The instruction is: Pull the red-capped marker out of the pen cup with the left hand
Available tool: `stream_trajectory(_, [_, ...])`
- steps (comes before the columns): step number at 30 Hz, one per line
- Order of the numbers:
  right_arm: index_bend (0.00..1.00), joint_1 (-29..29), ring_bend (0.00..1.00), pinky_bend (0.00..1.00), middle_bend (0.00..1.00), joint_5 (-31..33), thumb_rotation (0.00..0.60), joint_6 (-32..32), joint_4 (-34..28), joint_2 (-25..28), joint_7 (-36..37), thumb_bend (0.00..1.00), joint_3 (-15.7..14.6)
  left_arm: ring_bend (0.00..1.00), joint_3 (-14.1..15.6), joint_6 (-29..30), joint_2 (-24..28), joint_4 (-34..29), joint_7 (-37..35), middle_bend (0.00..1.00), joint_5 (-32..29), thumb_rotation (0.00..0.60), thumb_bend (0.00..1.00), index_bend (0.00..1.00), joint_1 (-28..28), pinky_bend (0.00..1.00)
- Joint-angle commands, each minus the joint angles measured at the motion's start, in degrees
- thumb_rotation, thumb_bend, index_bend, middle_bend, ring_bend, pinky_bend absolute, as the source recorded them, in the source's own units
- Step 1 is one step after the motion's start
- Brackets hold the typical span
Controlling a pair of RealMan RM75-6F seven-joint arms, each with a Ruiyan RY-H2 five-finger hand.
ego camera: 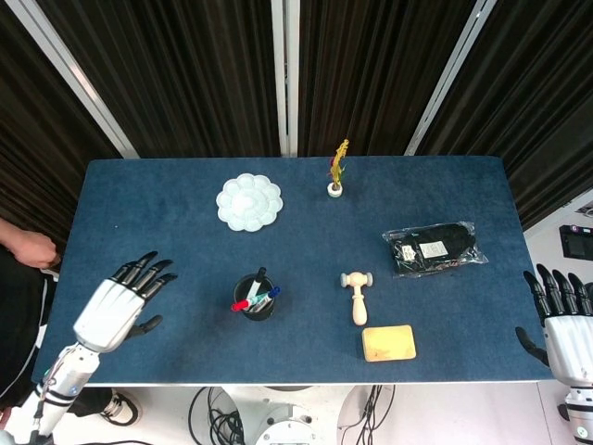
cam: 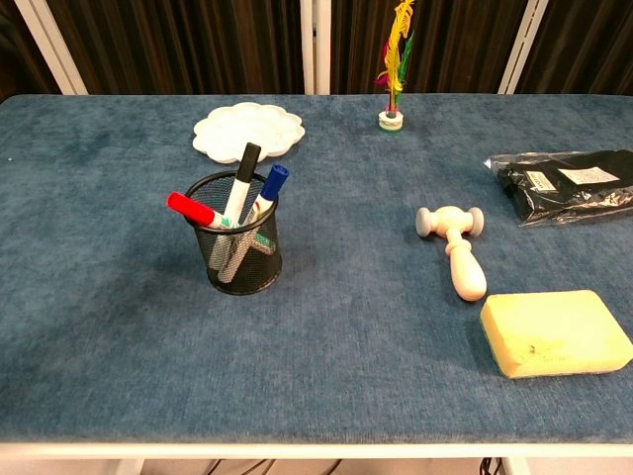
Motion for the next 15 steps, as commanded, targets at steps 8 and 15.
stream_trajectory(8, [0.0,-0.31,0.0,0.0,0.0,0.98,0.6,0.05,-0.06,0.09,-0.01,0.17,0.28,0.15,-1.83,-9.8,-8.88,2.03,0.91,0.2,-2.62,0.6,0.16,0.31,-8.02,0.32])
stream_trajectory(15, [0.0,-0.68,0.0,0.0,0.0,1.94,0.6,0.01,1.2,0.07,1.8,0.17,0.43,0.17,-2.04,-12.71,-13.93,4.81,1.42,0.23,-4.87,0.6,0.16,0.33,-10.9,0.32])
